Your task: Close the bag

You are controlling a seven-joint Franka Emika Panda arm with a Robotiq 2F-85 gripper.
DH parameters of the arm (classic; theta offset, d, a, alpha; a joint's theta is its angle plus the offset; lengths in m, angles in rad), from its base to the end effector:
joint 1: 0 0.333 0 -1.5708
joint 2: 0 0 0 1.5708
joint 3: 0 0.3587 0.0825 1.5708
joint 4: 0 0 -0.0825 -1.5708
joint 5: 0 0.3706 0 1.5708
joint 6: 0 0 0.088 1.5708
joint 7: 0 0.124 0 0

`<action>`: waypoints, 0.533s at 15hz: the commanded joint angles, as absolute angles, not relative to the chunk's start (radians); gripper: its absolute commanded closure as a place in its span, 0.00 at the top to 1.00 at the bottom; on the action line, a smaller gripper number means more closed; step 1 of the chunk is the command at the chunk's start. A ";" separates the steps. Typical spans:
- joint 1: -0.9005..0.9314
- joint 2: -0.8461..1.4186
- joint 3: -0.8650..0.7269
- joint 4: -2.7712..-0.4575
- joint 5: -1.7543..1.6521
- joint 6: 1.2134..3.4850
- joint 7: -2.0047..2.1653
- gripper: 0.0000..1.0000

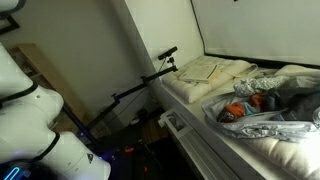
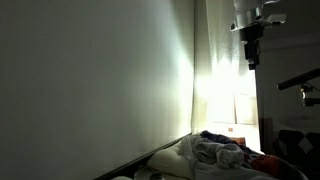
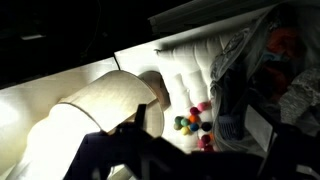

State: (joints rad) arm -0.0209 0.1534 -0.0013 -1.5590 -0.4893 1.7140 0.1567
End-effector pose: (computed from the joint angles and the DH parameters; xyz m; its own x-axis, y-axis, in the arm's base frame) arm 0.6036 -0.0651 0.5932 0.9939 -0.0936 0.0578 -0.1097 -0.8800 0.4621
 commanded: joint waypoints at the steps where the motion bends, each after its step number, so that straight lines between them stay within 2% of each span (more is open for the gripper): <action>1: 0.012 0.189 -0.008 -1.507 -0.519 1.659 0.148 1.00; 8: 0.110 0.231 0.033 -1.419 -0.580 1.502 0.077 1.00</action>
State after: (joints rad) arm 0.0712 0.1974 0.0173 -1.4873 -0.5311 1.5787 0.1099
